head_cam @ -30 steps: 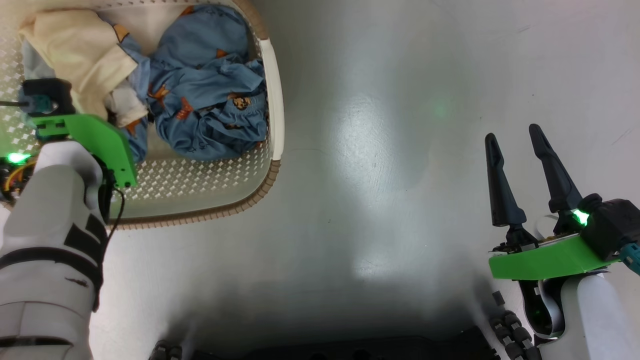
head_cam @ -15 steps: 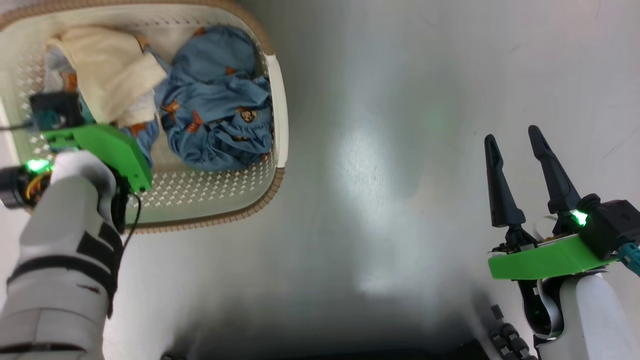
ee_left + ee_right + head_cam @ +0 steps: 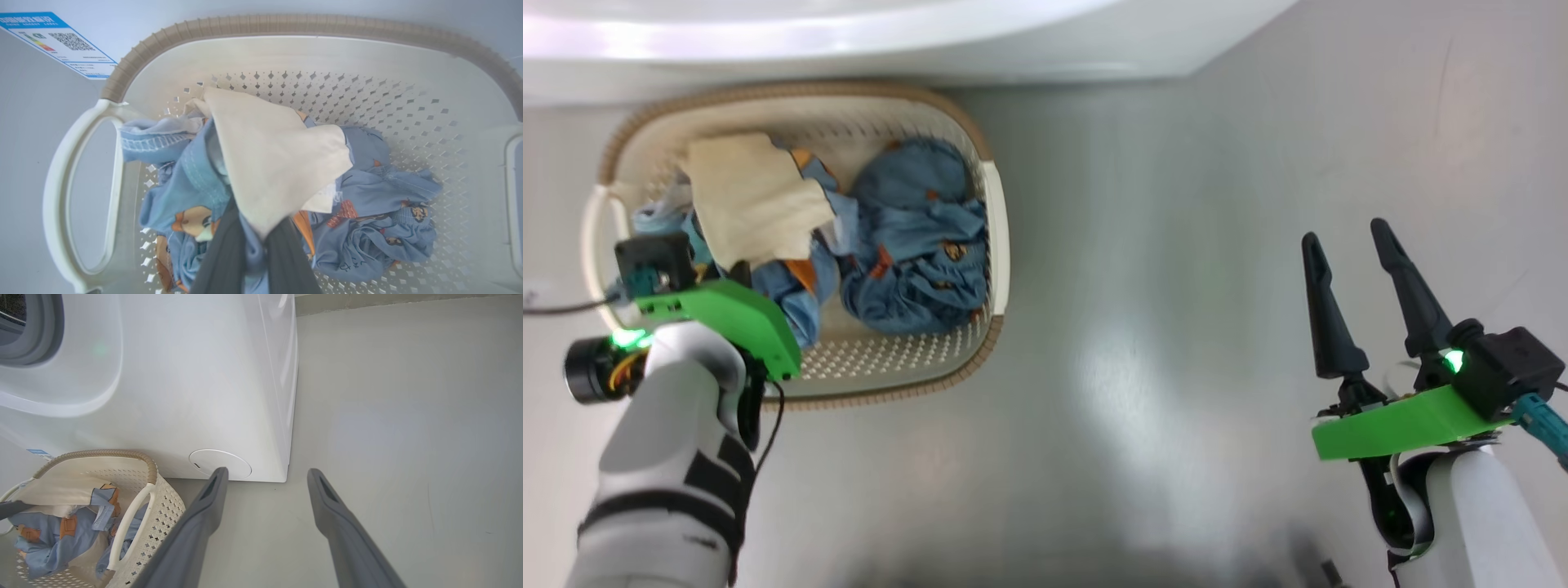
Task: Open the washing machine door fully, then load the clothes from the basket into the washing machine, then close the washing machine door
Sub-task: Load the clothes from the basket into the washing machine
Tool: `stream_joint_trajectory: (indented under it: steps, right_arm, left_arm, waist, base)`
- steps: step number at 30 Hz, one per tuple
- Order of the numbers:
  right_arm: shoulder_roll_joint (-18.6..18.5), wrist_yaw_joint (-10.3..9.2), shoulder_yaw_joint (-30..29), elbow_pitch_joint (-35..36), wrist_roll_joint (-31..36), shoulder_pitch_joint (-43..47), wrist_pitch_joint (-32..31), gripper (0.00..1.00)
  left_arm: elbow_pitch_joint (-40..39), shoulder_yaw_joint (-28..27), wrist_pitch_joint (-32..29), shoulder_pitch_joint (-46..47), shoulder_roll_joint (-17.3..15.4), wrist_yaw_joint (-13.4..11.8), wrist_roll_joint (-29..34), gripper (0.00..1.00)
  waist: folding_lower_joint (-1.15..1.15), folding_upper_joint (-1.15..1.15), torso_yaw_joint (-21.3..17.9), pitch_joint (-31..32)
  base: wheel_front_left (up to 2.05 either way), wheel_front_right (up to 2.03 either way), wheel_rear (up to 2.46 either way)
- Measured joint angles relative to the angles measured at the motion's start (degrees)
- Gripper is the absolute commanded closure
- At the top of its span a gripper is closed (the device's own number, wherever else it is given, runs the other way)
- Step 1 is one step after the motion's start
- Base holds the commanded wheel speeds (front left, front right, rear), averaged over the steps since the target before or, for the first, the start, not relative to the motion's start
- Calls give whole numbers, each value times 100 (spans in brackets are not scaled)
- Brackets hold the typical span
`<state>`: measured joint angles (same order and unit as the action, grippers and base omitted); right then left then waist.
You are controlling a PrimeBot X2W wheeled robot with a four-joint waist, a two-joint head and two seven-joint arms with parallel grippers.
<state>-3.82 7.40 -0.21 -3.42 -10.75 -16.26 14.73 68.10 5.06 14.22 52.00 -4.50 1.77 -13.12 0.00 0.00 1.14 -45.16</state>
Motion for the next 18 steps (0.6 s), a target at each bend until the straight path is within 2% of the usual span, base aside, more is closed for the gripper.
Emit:
stream_joint_trajectory:
  steps: [18]
  right_arm:
    - [-8,0,242,-424,-96,541,0,0]
  left_arm:
    - [-2484,-257,2,-2256,67,-76,-24,100]
  waist:
    - [0,0,87,1564]
  base:
    - [0,0,0]
